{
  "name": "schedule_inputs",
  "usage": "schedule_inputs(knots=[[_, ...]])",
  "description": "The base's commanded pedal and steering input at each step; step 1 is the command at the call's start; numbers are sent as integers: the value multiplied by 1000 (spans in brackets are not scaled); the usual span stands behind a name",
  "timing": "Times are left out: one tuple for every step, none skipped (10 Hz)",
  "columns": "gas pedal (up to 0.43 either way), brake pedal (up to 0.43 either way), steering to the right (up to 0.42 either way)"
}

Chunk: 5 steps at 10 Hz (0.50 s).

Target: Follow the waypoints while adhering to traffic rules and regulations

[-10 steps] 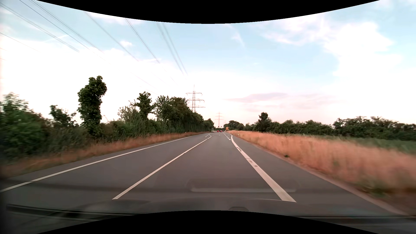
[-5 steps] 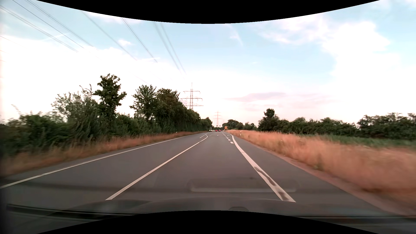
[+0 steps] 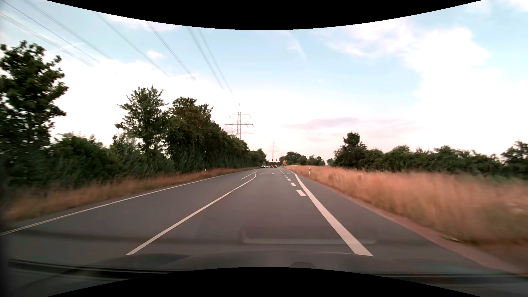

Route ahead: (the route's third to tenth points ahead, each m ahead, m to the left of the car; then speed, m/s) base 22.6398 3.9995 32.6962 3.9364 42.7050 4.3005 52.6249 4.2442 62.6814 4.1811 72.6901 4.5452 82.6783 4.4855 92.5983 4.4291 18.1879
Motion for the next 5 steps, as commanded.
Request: schedule_inputs(knots=[[0, 0, 6], [0, 0, 6], [0, 0, 6], [0, 0, 6], [0, 0, 6]])
